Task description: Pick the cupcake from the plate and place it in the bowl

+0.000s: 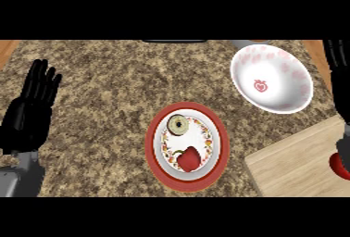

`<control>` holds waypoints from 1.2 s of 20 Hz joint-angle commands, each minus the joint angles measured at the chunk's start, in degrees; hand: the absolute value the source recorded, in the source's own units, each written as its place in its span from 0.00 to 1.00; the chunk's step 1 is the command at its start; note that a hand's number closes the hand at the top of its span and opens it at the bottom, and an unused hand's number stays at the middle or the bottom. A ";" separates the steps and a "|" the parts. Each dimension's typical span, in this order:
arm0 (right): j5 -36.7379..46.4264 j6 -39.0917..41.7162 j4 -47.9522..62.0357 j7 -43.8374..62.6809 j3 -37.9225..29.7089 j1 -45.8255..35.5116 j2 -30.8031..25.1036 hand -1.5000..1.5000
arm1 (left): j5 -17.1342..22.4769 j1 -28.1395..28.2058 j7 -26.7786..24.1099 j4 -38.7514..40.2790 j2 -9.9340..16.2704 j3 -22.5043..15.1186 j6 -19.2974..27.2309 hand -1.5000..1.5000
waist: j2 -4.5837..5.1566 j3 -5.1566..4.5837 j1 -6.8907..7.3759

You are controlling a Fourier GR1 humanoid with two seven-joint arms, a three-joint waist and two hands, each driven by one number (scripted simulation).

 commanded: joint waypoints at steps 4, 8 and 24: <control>9.88 4.06 2.71 6.87 22.09 1.10 6.15 1.00 | -4.06 -0.14 0.00 2.93 -1.21 -6.01 -1.65 0.50 | 0.55 1.58 3.87; 28.67 -11.05 5.47 6.89 24.93 2.08 5.95 1.00 | -5.27 0.54 1.88 4.75 -2.41 -9.08 -1.77 0.50 | -0.20 1.53 1.07; 44.92 -27.77 -0.17 13.51 32.95 8.70 23.02 0.00 | -9.56 -1.81 0.72 10.55 -6.76 -9.78 -0.63 0.50 | -0.57 1.63 0.56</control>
